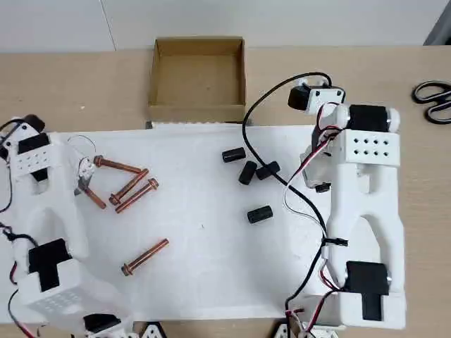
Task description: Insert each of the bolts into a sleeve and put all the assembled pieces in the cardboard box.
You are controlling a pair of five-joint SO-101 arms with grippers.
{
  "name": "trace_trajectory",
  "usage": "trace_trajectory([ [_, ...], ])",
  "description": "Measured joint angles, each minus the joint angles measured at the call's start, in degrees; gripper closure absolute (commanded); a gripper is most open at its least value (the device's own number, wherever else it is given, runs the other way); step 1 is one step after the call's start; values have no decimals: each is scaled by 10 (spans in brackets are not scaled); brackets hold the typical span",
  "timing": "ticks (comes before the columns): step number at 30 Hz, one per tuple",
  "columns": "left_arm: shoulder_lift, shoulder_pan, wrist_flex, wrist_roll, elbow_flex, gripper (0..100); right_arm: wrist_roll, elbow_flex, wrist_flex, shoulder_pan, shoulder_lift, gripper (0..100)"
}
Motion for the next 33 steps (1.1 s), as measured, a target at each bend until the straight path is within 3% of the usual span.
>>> trace_trajectory([
  [9, 0, 13, 12, 1, -11, 889, 0, 0, 0, 0, 0, 995],
  [33, 42, -11, 1, 0, -38, 888, 0, 0, 0, -1, 18, 995],
])
